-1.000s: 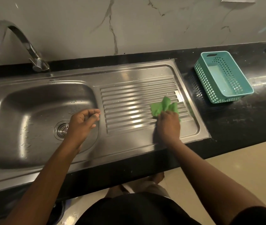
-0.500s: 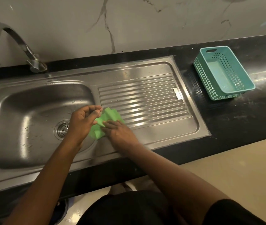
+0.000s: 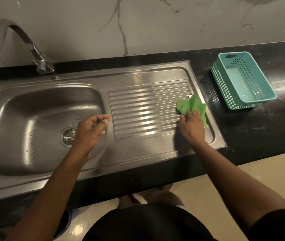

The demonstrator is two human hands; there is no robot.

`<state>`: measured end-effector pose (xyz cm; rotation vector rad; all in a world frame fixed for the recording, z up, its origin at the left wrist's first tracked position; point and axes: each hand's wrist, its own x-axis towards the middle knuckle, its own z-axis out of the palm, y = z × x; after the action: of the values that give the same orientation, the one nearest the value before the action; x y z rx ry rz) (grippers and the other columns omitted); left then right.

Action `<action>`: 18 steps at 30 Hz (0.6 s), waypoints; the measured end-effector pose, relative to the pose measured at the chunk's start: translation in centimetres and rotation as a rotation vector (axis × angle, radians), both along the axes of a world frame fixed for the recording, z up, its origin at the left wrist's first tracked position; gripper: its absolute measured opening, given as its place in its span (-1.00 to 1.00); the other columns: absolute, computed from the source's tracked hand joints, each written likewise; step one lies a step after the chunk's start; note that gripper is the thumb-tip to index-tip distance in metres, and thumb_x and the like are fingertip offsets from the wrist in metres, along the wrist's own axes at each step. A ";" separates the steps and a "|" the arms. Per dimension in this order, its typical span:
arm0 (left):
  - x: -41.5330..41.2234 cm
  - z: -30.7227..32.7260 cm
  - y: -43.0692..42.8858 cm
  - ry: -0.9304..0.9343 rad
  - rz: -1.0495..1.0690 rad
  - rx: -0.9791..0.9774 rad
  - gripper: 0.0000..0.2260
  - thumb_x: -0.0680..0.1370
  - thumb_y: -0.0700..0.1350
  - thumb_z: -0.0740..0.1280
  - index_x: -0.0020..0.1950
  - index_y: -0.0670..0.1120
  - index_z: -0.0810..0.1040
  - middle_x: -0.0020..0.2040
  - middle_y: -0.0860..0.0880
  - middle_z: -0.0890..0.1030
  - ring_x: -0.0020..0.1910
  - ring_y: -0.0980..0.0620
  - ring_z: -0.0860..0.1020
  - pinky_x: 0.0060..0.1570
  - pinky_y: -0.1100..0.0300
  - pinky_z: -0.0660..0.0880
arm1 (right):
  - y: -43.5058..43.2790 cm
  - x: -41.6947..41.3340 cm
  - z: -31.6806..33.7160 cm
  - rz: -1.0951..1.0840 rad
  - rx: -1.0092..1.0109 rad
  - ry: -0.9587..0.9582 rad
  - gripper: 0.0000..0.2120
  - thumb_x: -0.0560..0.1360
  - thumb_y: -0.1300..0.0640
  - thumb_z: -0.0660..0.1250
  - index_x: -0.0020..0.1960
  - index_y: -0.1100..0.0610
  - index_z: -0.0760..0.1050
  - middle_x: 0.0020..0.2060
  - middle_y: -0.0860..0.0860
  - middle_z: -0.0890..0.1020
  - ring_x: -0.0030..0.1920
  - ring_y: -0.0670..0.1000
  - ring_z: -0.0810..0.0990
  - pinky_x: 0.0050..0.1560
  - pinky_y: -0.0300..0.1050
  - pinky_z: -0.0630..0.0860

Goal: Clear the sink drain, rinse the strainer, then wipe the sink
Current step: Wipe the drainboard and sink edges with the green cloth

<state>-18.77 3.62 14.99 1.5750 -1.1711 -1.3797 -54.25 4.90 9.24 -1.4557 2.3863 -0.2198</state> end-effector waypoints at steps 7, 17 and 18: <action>-1.0 1.1 -0.3 -0.021 0.034 -0.001 -0.82 0.67 -0.20 0.37 0.11 0.05 0.71 0.14 -0.04 0.76 0.25 -0.10 0.70 0.26 -0.11 0.59 | 1.5 17.1 -0.1 0.421 0.017 -0.134 -0.38 0.71 -0.11 0.05 0.66 0.20 0.20 0.67 0.21 0.17 0.68 0.20 0.11 0.67 0.17 0.04; -3.9 2.6 -0.6 -0.050 0.120 -0.008 -0.81 0.67 -0.23 0.36 0.08 0.04 0.69 0.11 -0.05 0.75 0.15 -0.04 0.69 0.23 -0.10 0.58 | -1.3 13.3 -0.4 0.937 -0.017 -0.043 -0.43 0.72 -0.18 0.05 0.66 0.03 0.23 0.67 0.08 0.23 0.68 0.08 0.17 0.64 0.13 0.15; -4.1 2.6 -0.5 -0.049 0.133 -0.014 -0.82 0.67 -0.23 0.36 0.08 0.04 0.70 0.11 -0.04 0.75 0.15 -0.03 0.69 0.23 -0.08 0.58 | -1.4 11.1 -0.5 0.897 -0.015 -0.034 -0.44 0.72 -0.19 0.04 0.66 0.00 0.23 0.67 0.08 0.22 0.68 0.07 0.16 0.65 0.11 0.13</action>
<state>-22.82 3.09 17.57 1.6539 -1.0816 -1.2503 -43.18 3.49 8.76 -2.3116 1.4872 -0.0318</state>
